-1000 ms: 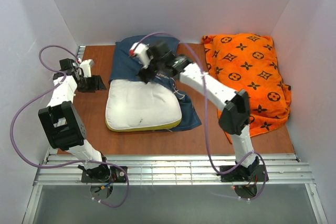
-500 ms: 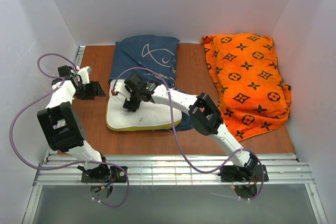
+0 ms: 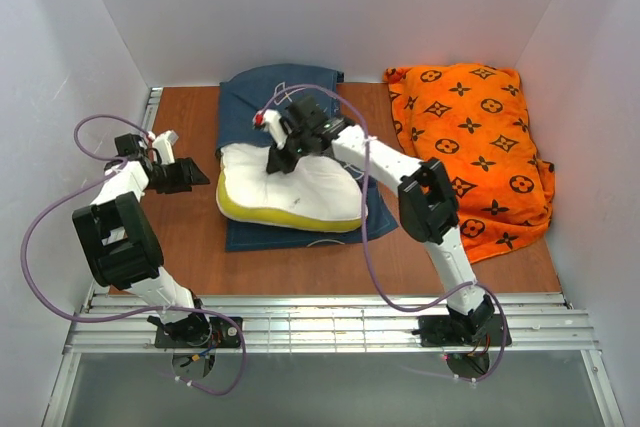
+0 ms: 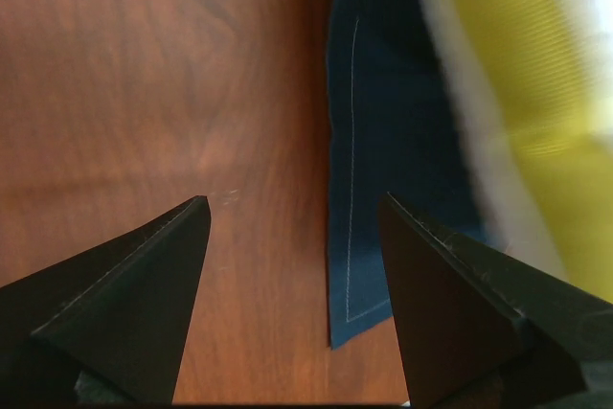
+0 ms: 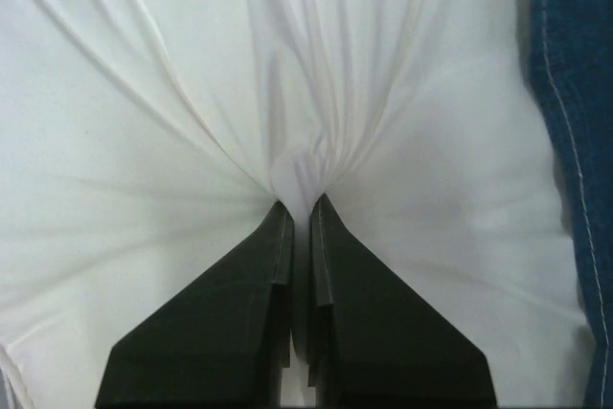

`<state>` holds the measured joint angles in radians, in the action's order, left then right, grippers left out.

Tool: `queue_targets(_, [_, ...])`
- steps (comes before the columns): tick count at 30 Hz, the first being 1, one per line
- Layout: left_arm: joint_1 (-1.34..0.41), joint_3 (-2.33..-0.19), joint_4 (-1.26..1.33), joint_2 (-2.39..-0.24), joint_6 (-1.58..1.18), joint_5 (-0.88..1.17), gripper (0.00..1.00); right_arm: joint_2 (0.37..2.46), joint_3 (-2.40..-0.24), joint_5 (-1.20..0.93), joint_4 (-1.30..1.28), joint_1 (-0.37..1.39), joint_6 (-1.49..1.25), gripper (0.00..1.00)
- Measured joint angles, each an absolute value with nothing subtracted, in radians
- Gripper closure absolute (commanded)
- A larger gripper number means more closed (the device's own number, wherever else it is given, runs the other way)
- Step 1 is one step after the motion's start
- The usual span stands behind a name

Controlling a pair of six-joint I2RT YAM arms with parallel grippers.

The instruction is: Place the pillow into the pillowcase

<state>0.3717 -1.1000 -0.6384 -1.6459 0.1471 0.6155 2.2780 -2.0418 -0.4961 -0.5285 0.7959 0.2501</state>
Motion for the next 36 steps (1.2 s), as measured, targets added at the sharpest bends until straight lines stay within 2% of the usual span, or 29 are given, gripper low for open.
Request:
queue_targets(6, [0.350, -1.039, -0.548, -1.649, 0.101, 0.711, 0.32, 2.131, -2.002, -0.589, -0.472, 0.690, 0.144, 0.99])
queue_targets(11, [0.278, -1.019, -0.411, -1.668, 0.028, 0.776, 0.21, 2.078, -1.966, -0.624, -0.442, 0.690, 0.110, 0.99])
queue_targets(16, [0.167, -1.036, -0.255, -1.756, -0.052, 0.769, 0.19, 2.077, -1.935, -0.632, -0.440, 0.705, 0.096, 0.99])
queue_targets(17, [0.144, -1.048, -0.229, -1.785, -0.069, 0.760, 0.37, 2.076, -1.927, -0.632, -0.441, 0.707, 0.095, 0.99])
queue_targets(20, [0.098, -1.107, -0.206, -1.873, -0.113, 0.756, 1.00, 2.068, -1.899, -0.622, -0.436, 0.707, 0.098, 0.99])
queue_targets(24, [0.091, -1.223, -0.325, -1.953, -0.086, 0.813, 1.00, 2.032, -1.818, -0.518, -0.418, 0.717, 0.150, 0.99])
queue_targets(28, [0.107, -1.232, -0.567, -1.861, 0.066, 0.870, 1.00, 2.053, -1.731, -0.348, -0.377, 0.753, 0.204, 0.99])
queue_targets(32, [0.112, -1.248, -0.826, -1.741, 0.297, 0.875, 1.00, 2.200, -1.760, -0.202, -0.321, 0.789, 0.210, 0.99])
queue_targets(36, [0.105, -1.250, -0.986, -1.718, 0.505, 0.860, 1.00, 2.304, -1.881, -0.106, -0.286, 0.792, 0.176, 0.99])
